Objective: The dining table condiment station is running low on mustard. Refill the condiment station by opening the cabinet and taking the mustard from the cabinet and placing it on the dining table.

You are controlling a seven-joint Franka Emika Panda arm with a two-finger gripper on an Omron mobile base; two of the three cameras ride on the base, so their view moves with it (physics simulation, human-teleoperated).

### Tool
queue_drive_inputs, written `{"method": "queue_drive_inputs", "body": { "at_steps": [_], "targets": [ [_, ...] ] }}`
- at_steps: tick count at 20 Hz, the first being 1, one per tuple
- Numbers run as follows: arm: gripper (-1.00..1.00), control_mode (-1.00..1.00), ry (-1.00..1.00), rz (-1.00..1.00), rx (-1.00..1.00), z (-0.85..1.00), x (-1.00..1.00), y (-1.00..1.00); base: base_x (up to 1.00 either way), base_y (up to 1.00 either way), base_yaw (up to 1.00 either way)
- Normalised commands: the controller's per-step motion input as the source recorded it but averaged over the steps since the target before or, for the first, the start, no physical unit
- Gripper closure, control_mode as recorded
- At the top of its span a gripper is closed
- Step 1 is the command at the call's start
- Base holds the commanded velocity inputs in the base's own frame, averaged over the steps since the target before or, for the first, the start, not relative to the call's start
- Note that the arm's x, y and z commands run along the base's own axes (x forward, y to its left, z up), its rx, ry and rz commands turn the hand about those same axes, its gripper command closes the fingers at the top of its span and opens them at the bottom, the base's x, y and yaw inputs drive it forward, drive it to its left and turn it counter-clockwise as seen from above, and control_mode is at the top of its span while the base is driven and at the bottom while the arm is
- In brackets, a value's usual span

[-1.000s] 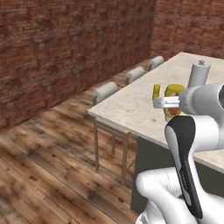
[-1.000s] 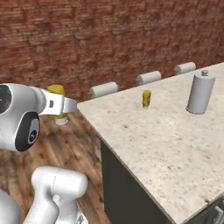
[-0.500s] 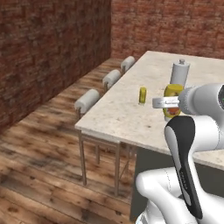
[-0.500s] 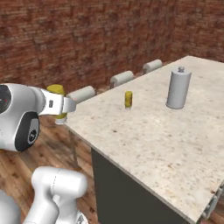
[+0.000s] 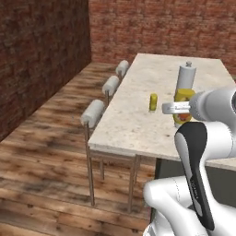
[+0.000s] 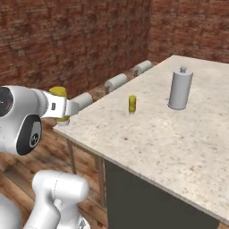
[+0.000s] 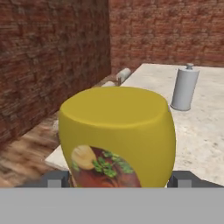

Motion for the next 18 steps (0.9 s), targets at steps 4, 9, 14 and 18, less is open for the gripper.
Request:
{"method": "queue_drive_inputs", "body": {
  "at_steps": [4,9,14,18],
  "targets": [
    [1.00,1.00,0.00,0.00,0.00,0.00,0.00,0.00,0.00,0.95,-0.25],
    [1.00,1.00,0.00,0.00,0.00,0.00,0.00,0.00,0.04,0.96,-0.27],
    [1.00,1.00,0.00,0.00,0.00,0.00,0.00,0.00,0.17,0.80,-0.38],
    [1.00,1.00,0.00,0.00,0.00,0.00,0.00,0.00,0.22,0.70,-0.48]
  ]
}}
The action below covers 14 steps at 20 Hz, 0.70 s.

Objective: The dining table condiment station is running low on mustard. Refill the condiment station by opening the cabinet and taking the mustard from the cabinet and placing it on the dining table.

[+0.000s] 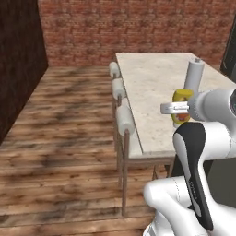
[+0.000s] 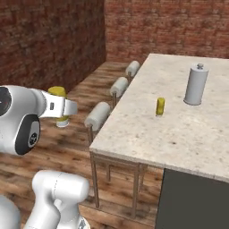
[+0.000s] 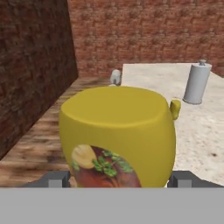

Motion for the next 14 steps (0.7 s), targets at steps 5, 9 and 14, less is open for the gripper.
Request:
{"method": "queue_drive_inputs", "body": {
  "at_steps": [5,9,14],
  "targets": [
    [1.00,1.00,0.00,0.00,0.00,0.00,0.00,0.00,0.21,0.65,-0.50],
    [1.00,1.00,0.00,0.00,0.00,0.00,0.00,0.00,0.28,0.63,-0.50],
    [1.00,1.00,0.00,0.00,0.00,0.00,0.00,0.00,0.39,0.66,-0.47]
  ]
}}
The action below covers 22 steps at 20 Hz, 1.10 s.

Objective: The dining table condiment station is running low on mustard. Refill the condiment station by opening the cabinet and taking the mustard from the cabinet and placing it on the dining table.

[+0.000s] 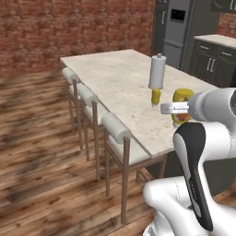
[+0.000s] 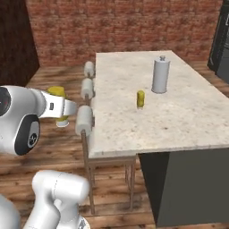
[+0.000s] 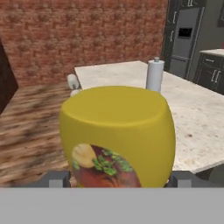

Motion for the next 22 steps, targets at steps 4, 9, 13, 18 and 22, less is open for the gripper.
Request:
{"method": "queue_drive_inputs", "body": {
  "at_steps": [4,9,13,18,22],
  "targets": [
    [1.00,1.00,0.00,0.00,0.00,0.00,0.00,0.00,0.48,0.72,-0.44],
    [1.00,1.00,0.00,0.00,0.00,0.00,0.00,0.00,0.47,0.73,-0.44],
    [1.00,1.00,0.00,0.00,0.00,0.00,0.00,0.00,0.37,0.72,-0.43],
    [1.00,1.00,0.00,0.00,0.00,0.00,0.00,0.00,0.32,0.71,-0.43],
    [1.00,1.00,0.00,0.00,0.00,0.00,0.00,0.00,0.26,0.74,-0.43]
  ]
}}
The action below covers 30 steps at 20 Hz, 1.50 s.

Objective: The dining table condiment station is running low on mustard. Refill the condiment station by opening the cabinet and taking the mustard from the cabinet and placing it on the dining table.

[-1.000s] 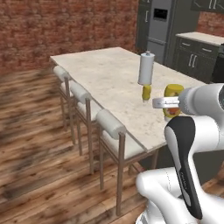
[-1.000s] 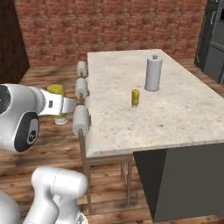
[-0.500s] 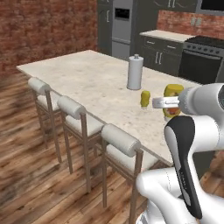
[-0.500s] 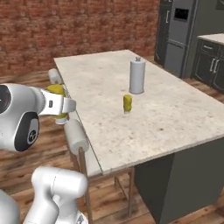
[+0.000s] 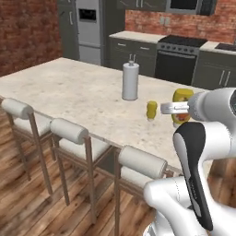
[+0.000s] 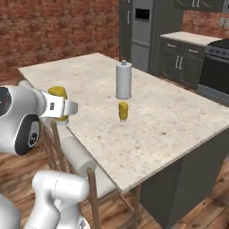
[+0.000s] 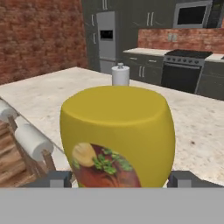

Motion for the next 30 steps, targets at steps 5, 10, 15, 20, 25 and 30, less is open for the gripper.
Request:
{"method": "queue_drive_inputs", "body": {
  "at_steps": [5,10,15,20,25,30],
  "targets": [
    [1.00,1.00,0.00,0.00,0.00,0.00,0.00,0.00,0.23,0.74,-0.44],
    [1.00,1.00,0.00,0.00,0.00,0.00,0.00,0.00,0.28,0.66,-0.45],
    [1.00,1.00,0.00,0.00,0.00,0.00,0.00,0.00,0.35,0.66,-0.45],
    [1.00,1.00,0.00,0.00,0.00,0.00,0.00,0.00,0.36,0.76,-0.42],
    [1.00,1.00,0.00,0.00,0.00,0.00,0.00,0.00,0.34,0.79,-0.39],
    [1.00,1.00,0.00,0.00,0.00,0.00,0.00,0.00,0.27,0.74,-0.33]
  ]
}}
